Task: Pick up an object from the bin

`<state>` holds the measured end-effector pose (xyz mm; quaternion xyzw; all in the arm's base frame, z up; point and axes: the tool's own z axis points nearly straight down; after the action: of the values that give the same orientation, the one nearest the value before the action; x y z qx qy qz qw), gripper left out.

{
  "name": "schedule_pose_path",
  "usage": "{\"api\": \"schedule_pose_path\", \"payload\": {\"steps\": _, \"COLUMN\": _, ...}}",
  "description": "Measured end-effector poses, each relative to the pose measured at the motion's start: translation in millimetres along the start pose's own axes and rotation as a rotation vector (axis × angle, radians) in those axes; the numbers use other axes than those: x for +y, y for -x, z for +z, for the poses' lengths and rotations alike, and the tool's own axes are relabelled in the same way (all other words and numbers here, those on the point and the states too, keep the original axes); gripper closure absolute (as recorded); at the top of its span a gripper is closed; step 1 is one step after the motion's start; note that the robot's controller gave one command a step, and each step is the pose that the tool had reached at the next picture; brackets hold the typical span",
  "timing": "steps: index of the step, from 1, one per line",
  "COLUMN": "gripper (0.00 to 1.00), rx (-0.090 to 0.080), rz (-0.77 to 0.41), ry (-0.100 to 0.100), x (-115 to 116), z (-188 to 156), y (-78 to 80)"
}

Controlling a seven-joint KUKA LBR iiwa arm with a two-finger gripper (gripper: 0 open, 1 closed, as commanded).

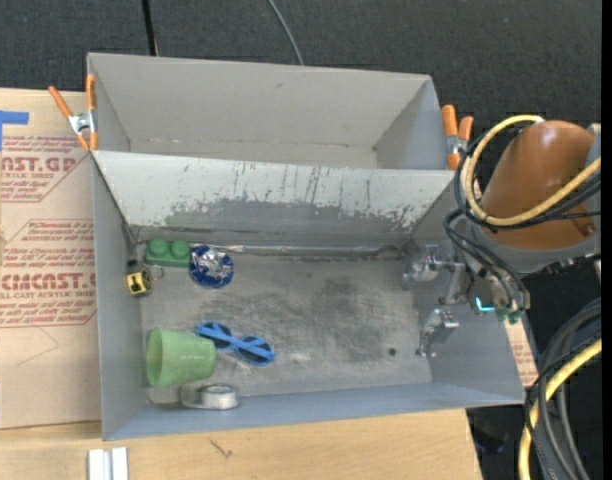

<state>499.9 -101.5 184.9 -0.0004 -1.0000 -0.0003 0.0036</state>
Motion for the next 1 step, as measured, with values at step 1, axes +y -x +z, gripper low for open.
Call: {"api": "schedule_pose_path", "payload": {"steps": 1, "gripper": 0.00, "rx": -0.015, "rz": 0.001, "ry": -0.001, "x": 90.1, "z": 114.1, "y": 19.4}}
